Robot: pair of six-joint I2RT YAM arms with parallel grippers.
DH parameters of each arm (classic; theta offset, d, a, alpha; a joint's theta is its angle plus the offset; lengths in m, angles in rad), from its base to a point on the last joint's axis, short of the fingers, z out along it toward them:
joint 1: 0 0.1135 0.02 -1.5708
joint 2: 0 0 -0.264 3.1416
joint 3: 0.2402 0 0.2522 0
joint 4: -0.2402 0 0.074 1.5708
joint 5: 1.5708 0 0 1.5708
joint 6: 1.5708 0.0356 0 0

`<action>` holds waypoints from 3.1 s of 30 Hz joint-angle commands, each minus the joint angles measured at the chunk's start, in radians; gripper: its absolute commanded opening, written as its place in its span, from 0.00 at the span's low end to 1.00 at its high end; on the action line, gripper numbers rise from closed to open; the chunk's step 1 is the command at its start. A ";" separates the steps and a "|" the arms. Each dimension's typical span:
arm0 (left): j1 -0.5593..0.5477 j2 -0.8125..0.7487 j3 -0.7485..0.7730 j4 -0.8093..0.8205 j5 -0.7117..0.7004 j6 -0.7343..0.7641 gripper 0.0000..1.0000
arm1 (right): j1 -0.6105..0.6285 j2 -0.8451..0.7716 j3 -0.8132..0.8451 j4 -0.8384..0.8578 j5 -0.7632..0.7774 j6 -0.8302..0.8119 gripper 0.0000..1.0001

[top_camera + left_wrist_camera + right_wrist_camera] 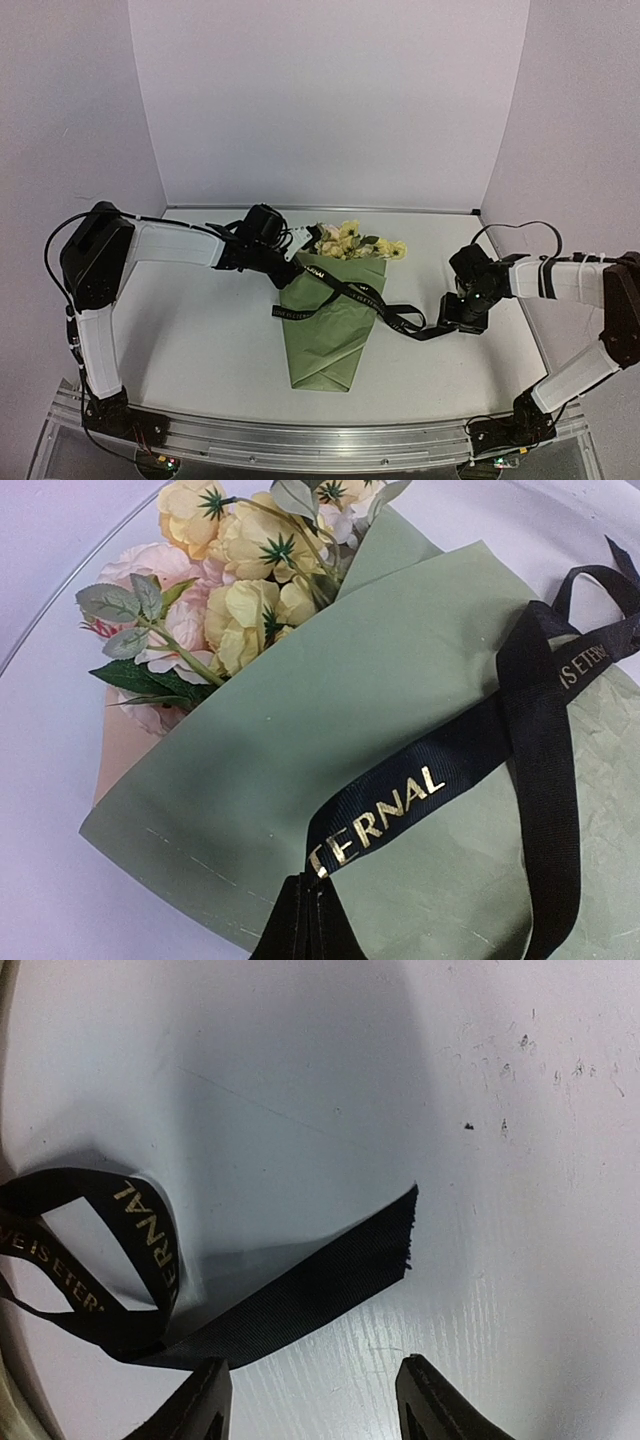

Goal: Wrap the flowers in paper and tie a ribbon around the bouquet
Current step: Pick up the left side of the ribbon from the center of the board, then tie the ribbon around the folded bouquet.

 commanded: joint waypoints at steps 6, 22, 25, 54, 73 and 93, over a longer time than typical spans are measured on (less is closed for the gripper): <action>0.014 -0.113 -0.062 0.062 -0.077 -0.047 0.00 | 0.000 0.053 0.075 -0.031 -0.020 -0.001 0.58; 0.042 -0.188 -0.107 0.009 -0.250 -0.188 0.00 | 0.057 0.101 0.132 -0.007 -0.121 -0.122 0.59; 0.045 -0.201 -0.107 -0.013 -0.262 -0.212 0.00 | 0.066 0.111 0.154 -0.006 -0.152 -0.224 0.60; 0.090 -0.284 -0.139 -0.105 -0.333 -0.339 0.00 | 0.169 0.399 0.380 -0.242 -0.123 -0.682 0.58; 0.123 -0.395 -0.288 -0.127 -0.501 -0.559 0.00 | 0.156 0.205 0.309 -0.299 0.018 -0.457 0.00; 0.574 -0.580 -0.635 -0.076 -0.498 -1.103 0.00 | 0.013 0.209 0.497 -0.384 -0.023 -0.304 0.00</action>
